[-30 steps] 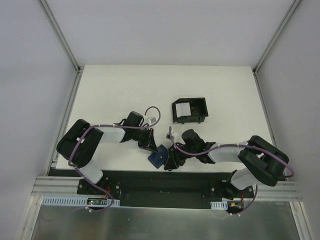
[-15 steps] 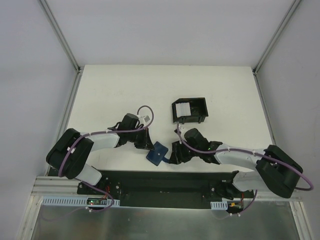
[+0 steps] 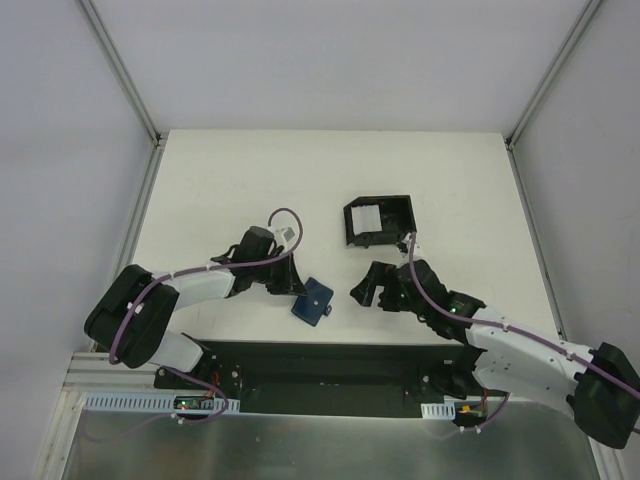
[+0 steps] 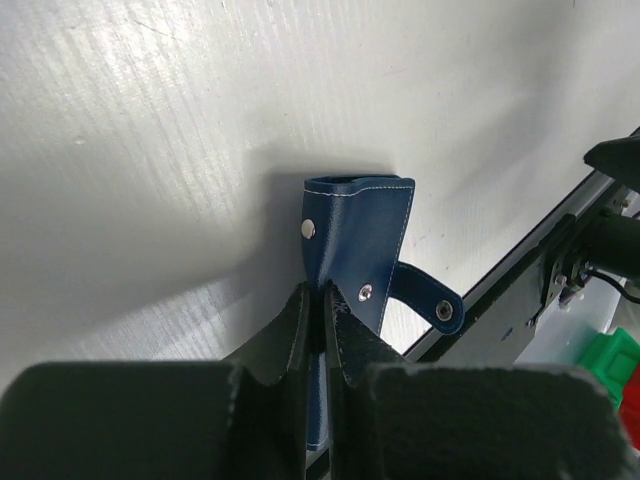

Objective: Put the credit cards into the card holder
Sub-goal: Open the card holder at the center of the board.

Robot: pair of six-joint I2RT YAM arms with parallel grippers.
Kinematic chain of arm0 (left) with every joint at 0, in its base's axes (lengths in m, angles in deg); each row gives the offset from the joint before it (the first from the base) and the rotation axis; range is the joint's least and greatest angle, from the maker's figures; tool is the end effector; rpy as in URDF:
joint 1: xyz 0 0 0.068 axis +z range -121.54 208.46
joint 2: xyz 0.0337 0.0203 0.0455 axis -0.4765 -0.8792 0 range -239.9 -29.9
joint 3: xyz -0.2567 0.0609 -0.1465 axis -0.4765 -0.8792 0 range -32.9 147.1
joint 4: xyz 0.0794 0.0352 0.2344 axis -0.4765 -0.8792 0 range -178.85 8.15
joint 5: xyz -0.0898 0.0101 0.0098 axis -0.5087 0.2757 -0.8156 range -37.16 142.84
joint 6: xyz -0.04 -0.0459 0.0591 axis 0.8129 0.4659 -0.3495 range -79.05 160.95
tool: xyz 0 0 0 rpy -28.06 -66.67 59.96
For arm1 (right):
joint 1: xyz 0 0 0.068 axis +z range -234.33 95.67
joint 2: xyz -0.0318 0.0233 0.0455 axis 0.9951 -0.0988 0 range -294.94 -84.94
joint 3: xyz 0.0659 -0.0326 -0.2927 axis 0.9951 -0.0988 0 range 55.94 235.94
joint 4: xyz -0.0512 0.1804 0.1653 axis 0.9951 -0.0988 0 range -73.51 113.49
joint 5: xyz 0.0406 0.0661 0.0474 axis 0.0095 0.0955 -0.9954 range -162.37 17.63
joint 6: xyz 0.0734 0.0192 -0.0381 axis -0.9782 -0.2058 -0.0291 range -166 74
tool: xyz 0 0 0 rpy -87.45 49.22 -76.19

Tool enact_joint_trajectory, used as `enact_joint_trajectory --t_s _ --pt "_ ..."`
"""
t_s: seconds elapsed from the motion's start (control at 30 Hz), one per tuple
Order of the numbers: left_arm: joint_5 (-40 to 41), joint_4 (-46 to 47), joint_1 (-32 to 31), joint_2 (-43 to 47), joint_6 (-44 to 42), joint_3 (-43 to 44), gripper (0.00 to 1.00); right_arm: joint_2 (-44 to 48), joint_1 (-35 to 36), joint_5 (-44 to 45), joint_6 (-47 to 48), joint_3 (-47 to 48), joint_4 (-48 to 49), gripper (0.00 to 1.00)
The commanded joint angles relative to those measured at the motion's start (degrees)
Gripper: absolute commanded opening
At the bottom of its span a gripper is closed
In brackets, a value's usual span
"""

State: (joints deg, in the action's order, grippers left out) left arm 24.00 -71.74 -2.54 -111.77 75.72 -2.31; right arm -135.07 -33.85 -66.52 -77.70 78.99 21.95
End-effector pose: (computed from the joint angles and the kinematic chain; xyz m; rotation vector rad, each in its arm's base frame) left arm 0.2177 -0.1727 0.1686 0.2050 2.4561 -1.1320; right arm 0.1308 0.1466 0.2155 -0.2878 2.1414 0.7592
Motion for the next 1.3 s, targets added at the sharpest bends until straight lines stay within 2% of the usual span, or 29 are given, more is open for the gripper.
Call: enact_joint_trajectory --t_s 0.0,0.1,0.23,0.53,0.7,0.93,1.13,1.27 --pt "3.9 0.3 0.7 2.3 2.3 -0.9 0.01 -7.2 -0.9 -2.4 -6.3 3.2 -0.6 0.96" --pt "4.3 1.2 0.6 3.1 4.5 -1.1 0.01 -15.8 1.0 -3.6 -6.5 8.6 -2.3 0.99" --pt "6.2 1.9 0.5 4.6 6.5 -2.1 0.01 -23.9 3.1 -3.0 -9.9 13.1 0.0 0.88" --pt "8.3 1.7 0.4 7.0 8.9 -1.7 0.01 -34.3 5.8 -0.7 -10.8 23.0 -4.4 0.79" --pt "8.7 1.6 0.4 7.8 9.4 -2.0 0.01 -37.6 5.9 -0.7 -11.6 26.0 -7.9 0.67" --pt "9.2 1.5 0.4 8.3 9.0 -2.2 0.00 -40.7 6.2 -2.8 -12.1 26.5 -8.0 0.53" --pt "9.1 1.4 0.4 8.5 8.7 -2.4 0.01 -40.7 6.3 -2.5 -11.1 26.4 -6.8 0.47" --pt "8.9 1.5 0.4 8.0 8.5 -2.3 0.01 -40.7 6.3 -2.3 -10.7 26.3 -6.7 0.39"
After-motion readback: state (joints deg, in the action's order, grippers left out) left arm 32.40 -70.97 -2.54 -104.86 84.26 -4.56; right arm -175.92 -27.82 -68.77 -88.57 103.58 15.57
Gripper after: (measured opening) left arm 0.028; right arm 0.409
